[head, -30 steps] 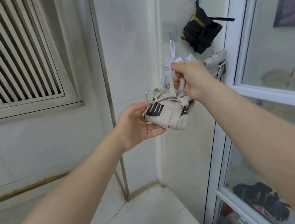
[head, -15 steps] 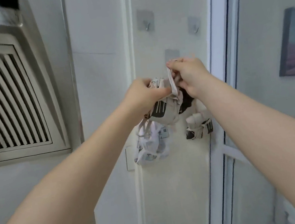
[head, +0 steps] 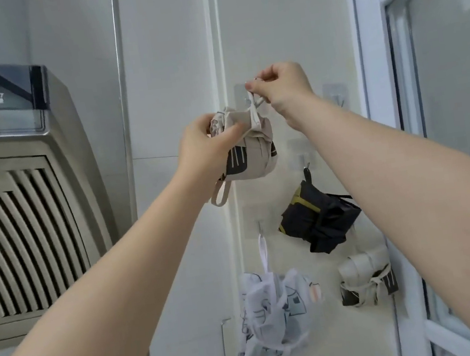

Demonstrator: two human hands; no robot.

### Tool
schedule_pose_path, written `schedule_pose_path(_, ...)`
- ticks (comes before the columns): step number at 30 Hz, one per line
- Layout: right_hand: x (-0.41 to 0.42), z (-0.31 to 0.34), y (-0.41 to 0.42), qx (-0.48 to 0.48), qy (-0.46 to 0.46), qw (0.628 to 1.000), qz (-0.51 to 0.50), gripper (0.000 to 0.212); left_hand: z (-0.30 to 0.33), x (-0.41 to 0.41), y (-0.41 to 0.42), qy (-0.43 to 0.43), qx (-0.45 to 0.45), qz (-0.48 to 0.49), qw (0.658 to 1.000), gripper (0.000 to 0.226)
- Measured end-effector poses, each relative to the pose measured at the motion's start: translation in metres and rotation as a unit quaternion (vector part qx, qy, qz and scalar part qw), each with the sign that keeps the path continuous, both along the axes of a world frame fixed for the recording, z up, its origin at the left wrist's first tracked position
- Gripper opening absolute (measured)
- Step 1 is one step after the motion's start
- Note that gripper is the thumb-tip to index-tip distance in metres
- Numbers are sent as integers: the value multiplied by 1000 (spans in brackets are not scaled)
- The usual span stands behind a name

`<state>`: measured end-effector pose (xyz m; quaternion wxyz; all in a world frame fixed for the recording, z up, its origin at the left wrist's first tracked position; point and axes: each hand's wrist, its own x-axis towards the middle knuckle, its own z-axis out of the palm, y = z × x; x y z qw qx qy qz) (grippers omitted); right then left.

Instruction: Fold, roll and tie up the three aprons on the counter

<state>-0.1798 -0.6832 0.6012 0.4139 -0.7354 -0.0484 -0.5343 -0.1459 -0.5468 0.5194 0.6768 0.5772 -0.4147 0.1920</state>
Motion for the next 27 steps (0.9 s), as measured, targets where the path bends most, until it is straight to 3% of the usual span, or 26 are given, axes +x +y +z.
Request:
schedule_pose_path(4,30,5,-9,28,41,997,-50,21,8,24,-1,18,11,7,1000,29)
schedule_pose_path(9,41,-4,-14,65,-18,995,-78,31,2,35,-6,41,40,-4,998,22)
schedule_pose_path(12,40,-10,-15,56,-6,995,-88,29,-4,36,-10,40,59,-19,997,20)
schedule_pose_path(19,33,-38,-11,-105,37,954,-277,29,-21,37,-17,49,87,4,995,20)
schedule_pose_path(21,30,-47,-4,-130,64,940,-310,32,-24,34,-17,39,109,39,993,30)
schedule_pose_path(23,26,-56,0,-136,83,940,-301,22,-27,33,-18,13,136,87,987,44)
schedule_pose_path(26,9,-84,12,-134,82,956,-249,57,-39,32,-9,-2,105,115,988,54)
schedule_pose_path(27,2,-100,14,-131,57,961,-235,58,-49,27,0,-27,101,139,985,54)
